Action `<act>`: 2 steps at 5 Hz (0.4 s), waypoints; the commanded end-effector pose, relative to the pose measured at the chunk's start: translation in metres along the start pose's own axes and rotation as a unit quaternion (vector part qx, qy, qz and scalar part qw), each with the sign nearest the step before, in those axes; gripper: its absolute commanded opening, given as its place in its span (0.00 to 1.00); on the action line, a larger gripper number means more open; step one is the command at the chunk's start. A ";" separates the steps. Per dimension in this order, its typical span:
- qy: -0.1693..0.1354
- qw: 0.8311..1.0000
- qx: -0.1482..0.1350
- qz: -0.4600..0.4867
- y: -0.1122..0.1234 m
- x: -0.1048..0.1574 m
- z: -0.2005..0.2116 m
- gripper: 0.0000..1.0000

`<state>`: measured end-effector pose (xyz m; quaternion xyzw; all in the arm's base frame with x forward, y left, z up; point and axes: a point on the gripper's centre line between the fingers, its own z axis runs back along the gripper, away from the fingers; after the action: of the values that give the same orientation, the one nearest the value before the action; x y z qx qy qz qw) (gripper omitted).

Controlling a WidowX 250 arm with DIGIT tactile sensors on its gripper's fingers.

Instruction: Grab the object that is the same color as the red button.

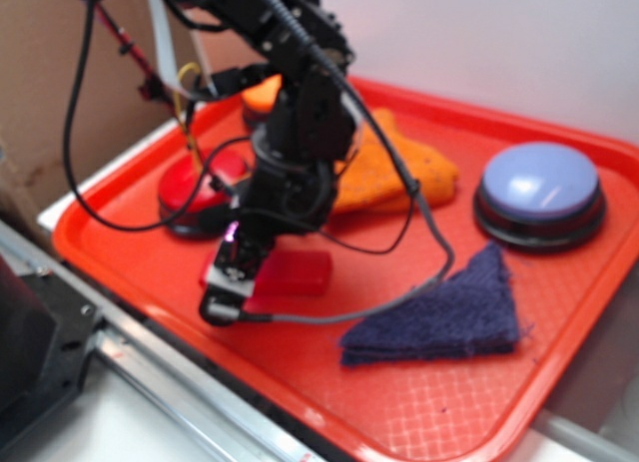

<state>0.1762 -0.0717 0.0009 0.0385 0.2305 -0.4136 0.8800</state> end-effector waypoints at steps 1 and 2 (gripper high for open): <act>-0.040 0.999 -0.001 0.017 -0.008 0.006 0.000 0.00; -0.031 0.999 0.010 0.027 -0.009 0.006 0.002 0.00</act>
<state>0.1812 -0.0722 -0.0003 0.0440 0.2219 -0.3830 0.8956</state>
